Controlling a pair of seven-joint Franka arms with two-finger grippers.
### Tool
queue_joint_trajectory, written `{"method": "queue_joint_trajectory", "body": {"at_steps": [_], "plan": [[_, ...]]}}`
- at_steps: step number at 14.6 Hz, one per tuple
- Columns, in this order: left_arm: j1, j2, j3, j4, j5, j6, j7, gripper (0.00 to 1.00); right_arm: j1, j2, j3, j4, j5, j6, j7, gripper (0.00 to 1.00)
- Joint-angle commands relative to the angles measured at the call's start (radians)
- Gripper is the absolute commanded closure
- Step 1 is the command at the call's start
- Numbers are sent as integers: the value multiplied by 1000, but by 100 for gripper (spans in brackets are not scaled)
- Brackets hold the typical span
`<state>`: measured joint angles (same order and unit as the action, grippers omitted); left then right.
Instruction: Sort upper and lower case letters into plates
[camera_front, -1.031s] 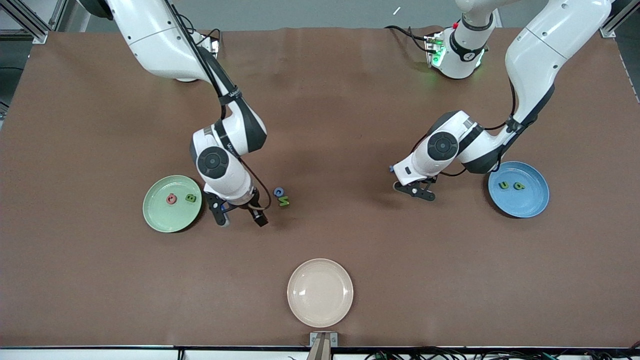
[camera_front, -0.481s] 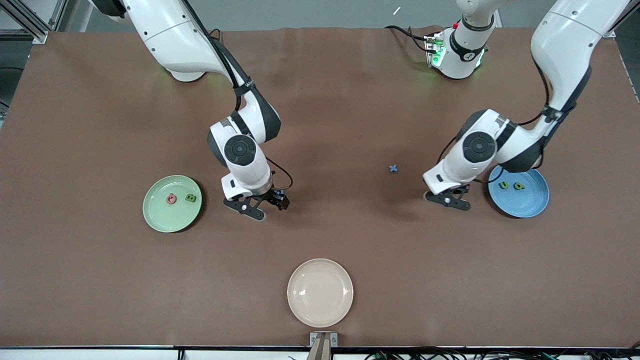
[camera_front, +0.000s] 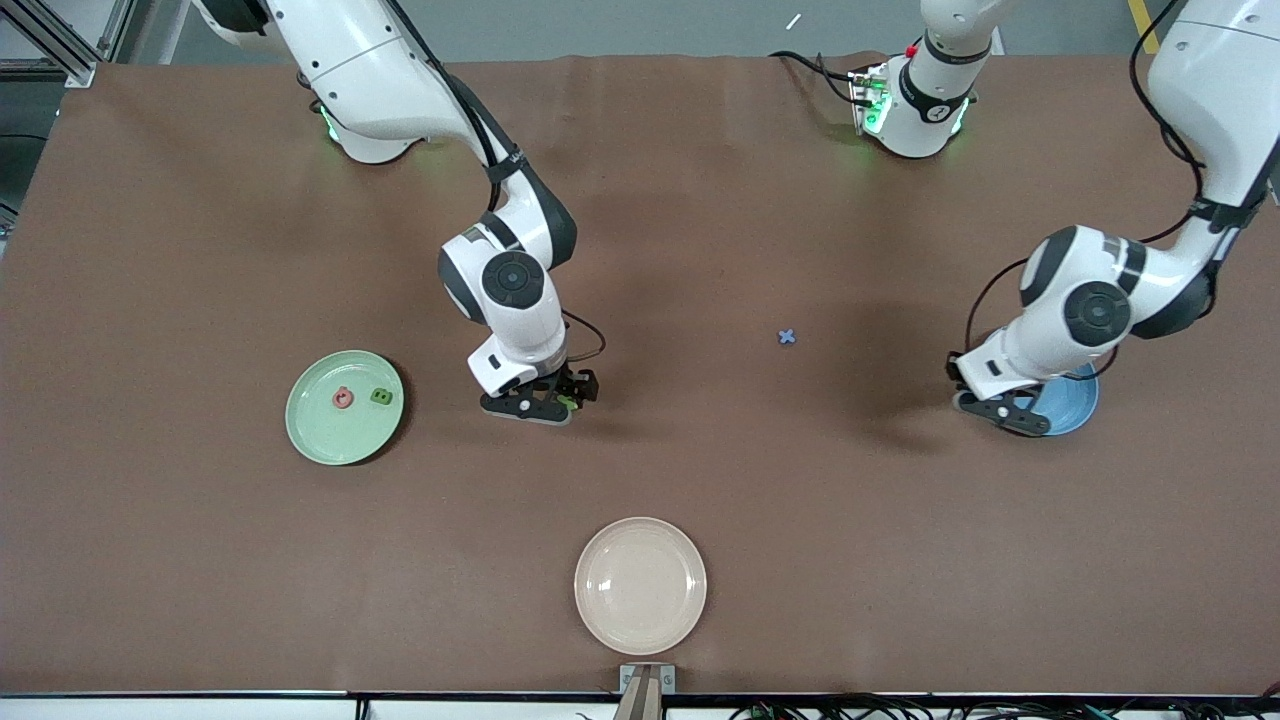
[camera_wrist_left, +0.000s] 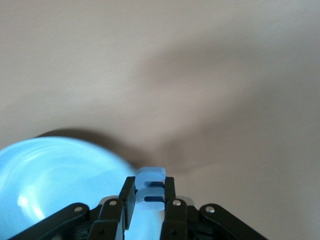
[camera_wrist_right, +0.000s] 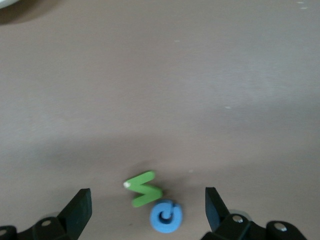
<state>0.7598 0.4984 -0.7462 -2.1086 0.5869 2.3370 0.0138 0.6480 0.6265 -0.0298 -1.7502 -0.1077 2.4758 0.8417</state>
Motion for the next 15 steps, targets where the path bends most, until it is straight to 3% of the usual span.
{"method": "queue_joint_trajectory", "body": {"at_steps": [1, 5, 8, 11, 15], "plan": [[67, -8, -2, 25, 11, -1, 115, 99, 28, 25, -9, -6, -53, 49, -4, 0], [82, 37, 37, 78, 85, -2, 156, 99, 30, 45, -10, -8, -67, 133, -4, 0], [82, 80, 65, 113, 129, -2, 166, 99, 18, 45, -10, -14, -147, 135, -9, 3], [79, 112, 85, 139, 139, -1, 172, 99, 21, 58, -10, -25, -156, 137, -10, 4], [81, 123, 96, 142, 163, -2, 173, 92, 25, 59, -9, -67, -158, 155, -9, 16]]}}
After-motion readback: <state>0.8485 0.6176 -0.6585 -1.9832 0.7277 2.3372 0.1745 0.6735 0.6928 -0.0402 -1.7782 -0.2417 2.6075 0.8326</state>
